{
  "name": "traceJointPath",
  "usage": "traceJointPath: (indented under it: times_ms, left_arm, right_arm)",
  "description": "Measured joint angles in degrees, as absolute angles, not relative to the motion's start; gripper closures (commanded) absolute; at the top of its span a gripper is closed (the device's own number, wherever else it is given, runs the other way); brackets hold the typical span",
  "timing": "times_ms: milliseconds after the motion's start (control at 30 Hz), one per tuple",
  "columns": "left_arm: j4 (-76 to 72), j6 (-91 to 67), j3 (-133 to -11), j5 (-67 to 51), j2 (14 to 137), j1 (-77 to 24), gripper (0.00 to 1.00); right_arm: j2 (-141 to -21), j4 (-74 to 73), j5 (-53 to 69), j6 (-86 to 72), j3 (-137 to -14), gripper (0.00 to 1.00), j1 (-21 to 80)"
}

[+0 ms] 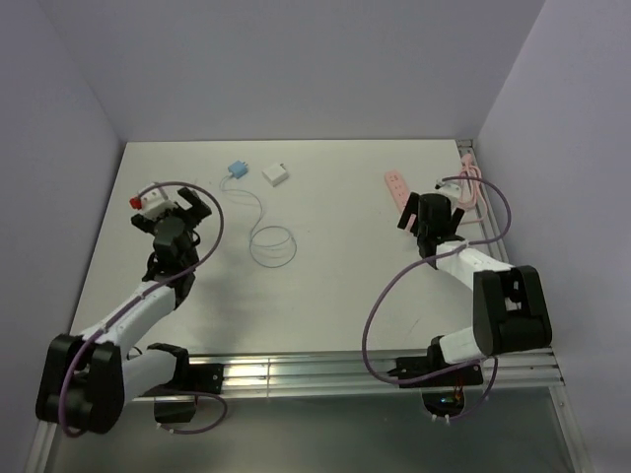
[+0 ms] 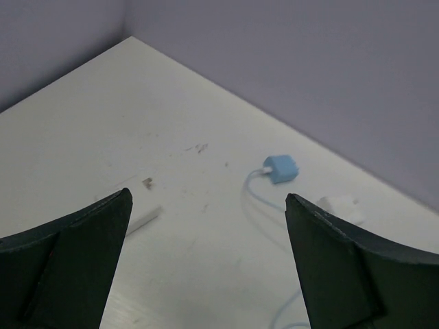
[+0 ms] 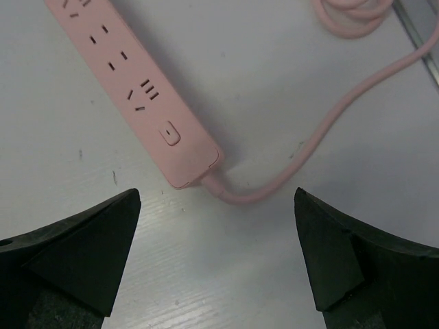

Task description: Insert the plug

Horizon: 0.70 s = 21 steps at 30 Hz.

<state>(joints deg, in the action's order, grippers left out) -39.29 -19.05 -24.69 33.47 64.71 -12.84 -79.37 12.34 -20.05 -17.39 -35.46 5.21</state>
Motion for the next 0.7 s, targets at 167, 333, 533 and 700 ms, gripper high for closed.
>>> traceJointPath:
  times_ms: [167, 333, 533, 700]
  left_arm:
    - [-22.83, -32.21, -32.67, 34.04, 55.55, -13.43, 0.00]
    - [-20.34, -35.79, -27.24, 25.78, 42.15, -13.50, 0.01]
    - [-16.19, -40.93, -23.57, 21.08, 32.99, -13.58, 0.01]
    - [-10.70, -41.63, -25.17, 17.61, 32.01, -14.39, 0.01]
  right_arm:
    - [-89.32, 4.14, -17.67, -16.62, -45.41, 0.00, 5.21]
    - [-96.05, -3.38, -16.05, -13.23, -57.32, 0.00, 5.10]
    - [-103.96, -11.16, -9.67, -7.35, -71.79, 0.05, 3.22]
    - [-108.66, -16.34, -1.91, -3.51, -77.54, 0.09, 1.48]
